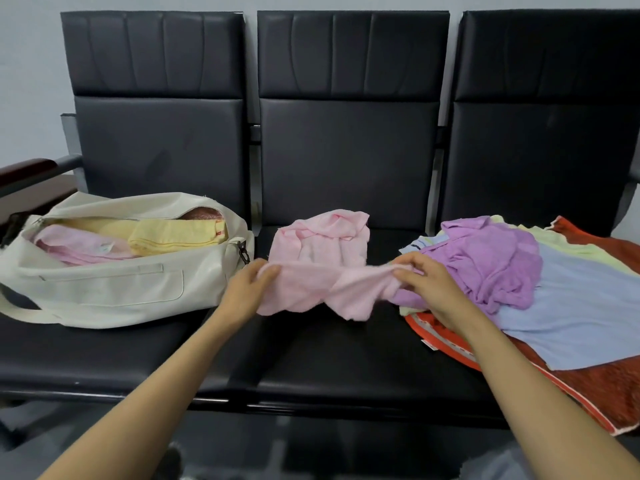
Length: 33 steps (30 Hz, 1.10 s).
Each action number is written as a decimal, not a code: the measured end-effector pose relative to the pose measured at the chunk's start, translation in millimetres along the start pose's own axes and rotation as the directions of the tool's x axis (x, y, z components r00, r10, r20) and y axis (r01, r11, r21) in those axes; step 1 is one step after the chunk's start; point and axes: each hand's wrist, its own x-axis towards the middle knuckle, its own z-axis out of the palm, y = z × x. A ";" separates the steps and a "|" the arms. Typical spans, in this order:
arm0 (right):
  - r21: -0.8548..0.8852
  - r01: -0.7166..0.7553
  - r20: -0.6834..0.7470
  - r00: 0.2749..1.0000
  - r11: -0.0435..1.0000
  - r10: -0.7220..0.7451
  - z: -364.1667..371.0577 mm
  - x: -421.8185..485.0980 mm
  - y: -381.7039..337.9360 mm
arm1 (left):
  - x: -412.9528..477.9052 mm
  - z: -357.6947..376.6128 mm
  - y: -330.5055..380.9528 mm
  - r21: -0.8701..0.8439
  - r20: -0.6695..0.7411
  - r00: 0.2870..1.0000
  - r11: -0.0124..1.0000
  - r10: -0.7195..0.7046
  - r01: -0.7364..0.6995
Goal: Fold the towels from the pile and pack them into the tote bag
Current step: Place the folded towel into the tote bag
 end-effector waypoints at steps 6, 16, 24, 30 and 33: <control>-0.112 -0.034 0.054 0.998 0.993 0.040 -9.3 -3.4 -6.2 | 3.6 -26.9 2.2 -0.178 -0.016 0.995 0.980 -0.096 0.092; -0.918 -0.053 0.058 0.962 0.392 0.266 23.4 -11.0 24.4 | -10.7 11.0 -16.5 0.533 0.336 0.904 0.845 -0.264 0.048; -0.853 -0.091 0.029 0.975 0.515 0.220 17.0 -8.2 11.0 | -9.9 23.8 -19.7 0.558 0.390 0.895 0.829 -0.214 -0.045; 0.006 -0.384 -0.088 0.919 0.923 0.383 8.8 -0.8 -8.2 | -0.1 4.9 -10.6 0.288 0.168 0.984 0.958 -0.066 0.015; -0.166 -0.380 -0.203 0.916 0.910 0.345 6.9 0.8 -5.6 | -1.7 -3.5 -3.0 0.279 0.070 0.998 0.960 -0.011 -0.008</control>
